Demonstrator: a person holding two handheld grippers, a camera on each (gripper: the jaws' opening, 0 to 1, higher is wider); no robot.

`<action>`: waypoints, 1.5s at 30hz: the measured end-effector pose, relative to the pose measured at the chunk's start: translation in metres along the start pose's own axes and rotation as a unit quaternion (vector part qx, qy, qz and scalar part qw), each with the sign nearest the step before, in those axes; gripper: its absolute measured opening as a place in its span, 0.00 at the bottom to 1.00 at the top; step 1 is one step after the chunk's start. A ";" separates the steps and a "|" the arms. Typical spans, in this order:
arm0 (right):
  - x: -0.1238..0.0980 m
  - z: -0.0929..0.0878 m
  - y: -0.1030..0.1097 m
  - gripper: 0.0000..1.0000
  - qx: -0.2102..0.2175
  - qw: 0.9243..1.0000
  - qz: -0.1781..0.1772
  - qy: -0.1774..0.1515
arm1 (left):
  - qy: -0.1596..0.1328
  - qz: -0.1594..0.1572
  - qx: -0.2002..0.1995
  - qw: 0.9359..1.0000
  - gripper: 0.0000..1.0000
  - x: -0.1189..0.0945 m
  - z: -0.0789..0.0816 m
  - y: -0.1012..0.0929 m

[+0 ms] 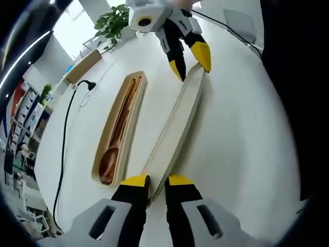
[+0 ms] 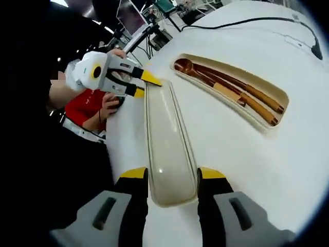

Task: Arrange the utensils inside the cutlery case until each visible utensil rests in its matching compartment.

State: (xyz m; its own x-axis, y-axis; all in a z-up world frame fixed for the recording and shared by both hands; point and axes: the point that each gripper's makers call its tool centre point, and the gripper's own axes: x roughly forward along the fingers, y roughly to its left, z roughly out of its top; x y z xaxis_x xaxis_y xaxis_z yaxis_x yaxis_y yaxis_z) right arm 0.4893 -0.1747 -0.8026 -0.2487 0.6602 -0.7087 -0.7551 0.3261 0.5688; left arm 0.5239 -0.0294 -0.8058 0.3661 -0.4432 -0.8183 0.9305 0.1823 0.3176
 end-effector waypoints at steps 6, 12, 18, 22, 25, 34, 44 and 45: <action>-0.004 0.007 -0.004 0.36 -0.032 0.999 -0.038 -0.009 | -0.002 -0.013 -0.012 1.000 0.09 -0.003 0.006 -0.005; -0.019 0.035 0.002 0.34 -0.045 0.995 -0.051 -0.070 | -0.005 -0.024 -0.017 1.000 0.05 -0.006 0.014 -0.010; -0.010 0.026 -0.003 0.30 -0.129 0.987 -0.098 -0.021 | -0.004 -0.033 -0.012 0.999 0.04 -0.007 0.015 -0.013; -0.006 0.025 -0.010 0.21 -0.181 0.974 -0.136 0.004 | -0.001 -0.032 -0.009 0.999 0.04 -0.008 0.015 -0.015; -0.004 0.027 -0.014 0.07 -0.213 0.964 -0.156 0.015 | 0.000 -0.029 -0.009 1.000 0.05 -0.008 0.014 -0.016; -0.004 0.029 -0.017 0.06 -0.250 0.954 -0.166 0.023 | -0.007 -0.030 -0.036 0.999 0.05 -0.009 0.012 -0.014; -0.006 0.029 -0.018 0.06 -0.270 0.949 -0.157 0.029 | -0.031 -0.077 -0.103 0.991 0.05 -0.014 0.016 -0.023; -0.006 0.029 -0.018 0.06 -0.271 0.949 -0.157 0.028 | -0.033 -0.082 -0.109 0.990 0.05 -0.015 0.016 -0.024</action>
State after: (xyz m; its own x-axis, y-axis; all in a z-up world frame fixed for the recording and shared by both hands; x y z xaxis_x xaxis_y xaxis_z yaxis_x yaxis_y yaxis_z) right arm 0.5222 -0.1649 -0.7959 0.0203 0.5457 -0.8378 -0.9948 0.0949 0.0378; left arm 0.4961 -0.0415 -0.7939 0.2168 -0.5373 -0.8151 0.9560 0.2857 0.0659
